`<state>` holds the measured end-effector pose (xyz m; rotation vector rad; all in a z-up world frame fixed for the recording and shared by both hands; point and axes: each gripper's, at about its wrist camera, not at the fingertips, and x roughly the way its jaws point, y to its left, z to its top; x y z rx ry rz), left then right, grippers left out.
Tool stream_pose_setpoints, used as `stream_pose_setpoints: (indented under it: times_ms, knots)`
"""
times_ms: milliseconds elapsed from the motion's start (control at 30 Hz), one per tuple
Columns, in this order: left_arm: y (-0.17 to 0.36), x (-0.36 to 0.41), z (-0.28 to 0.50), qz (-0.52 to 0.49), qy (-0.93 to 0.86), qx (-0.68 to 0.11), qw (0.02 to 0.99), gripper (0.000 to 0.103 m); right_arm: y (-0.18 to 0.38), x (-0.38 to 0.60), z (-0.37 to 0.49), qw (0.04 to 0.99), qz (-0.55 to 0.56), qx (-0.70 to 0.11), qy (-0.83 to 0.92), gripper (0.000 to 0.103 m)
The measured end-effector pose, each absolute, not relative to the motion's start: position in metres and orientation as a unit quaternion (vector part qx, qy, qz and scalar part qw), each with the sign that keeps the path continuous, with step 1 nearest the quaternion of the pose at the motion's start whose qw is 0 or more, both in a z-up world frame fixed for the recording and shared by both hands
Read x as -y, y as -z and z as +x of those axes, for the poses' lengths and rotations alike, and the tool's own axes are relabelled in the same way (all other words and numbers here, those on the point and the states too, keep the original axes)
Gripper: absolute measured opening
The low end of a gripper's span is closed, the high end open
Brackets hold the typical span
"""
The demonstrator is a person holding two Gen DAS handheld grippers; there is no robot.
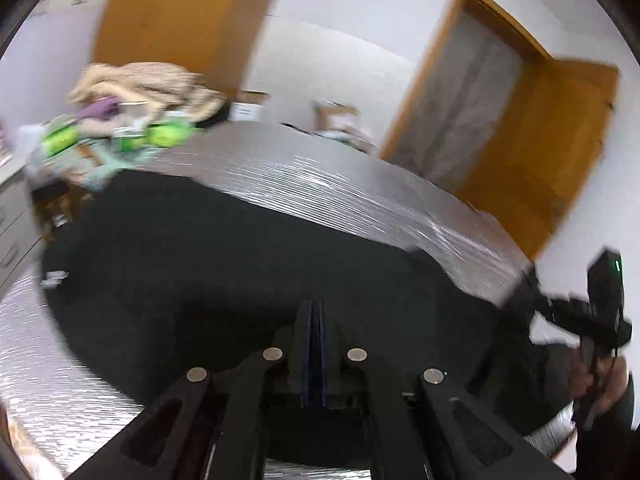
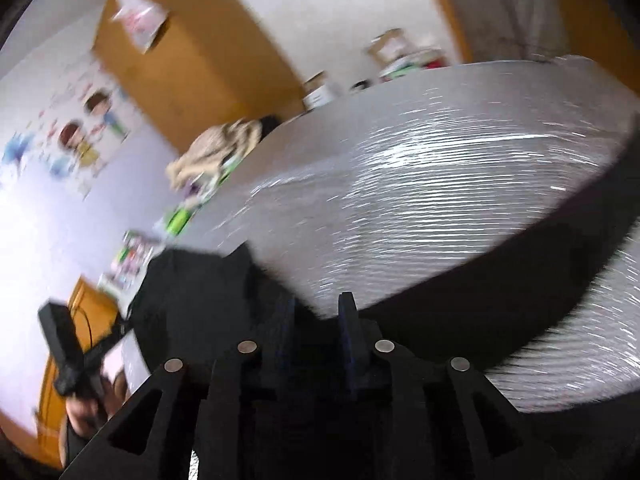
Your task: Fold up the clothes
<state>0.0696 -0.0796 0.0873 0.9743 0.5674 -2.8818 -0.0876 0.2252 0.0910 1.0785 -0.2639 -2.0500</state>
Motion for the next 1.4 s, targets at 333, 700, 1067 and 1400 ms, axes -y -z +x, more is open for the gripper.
stream_pose_setpoints:
  times_ms: [333,700,1067,1400]
  knots:
    - [-0.064,0.024,0.031,0.371,0.917,-0.143,-0.041,0.002,-0.084,-0.306,-0.112,0.291,0.435,0.201,0.828,0.035]
    - [-0.052,0.023,0.034,0.378,0.911,-0.157,-0.051,0.003,-0.069,-0.361,-0.144,0.216,0.446,0.281,0.822,0.038]
    - [-0.05,0.028,0.033,0.374,0.907,-0.182,-0.062,0.003,-0.072,-0.342,-0.181,0.192,0.458,0.225,0.838,0.038]
    - [-0.048,0.034,0.034,0.372,0.904,-0.197,-0.069,0.003,-0.079,-0.355,-0.178,0.188,0.443,0.202,0.853,0.005]
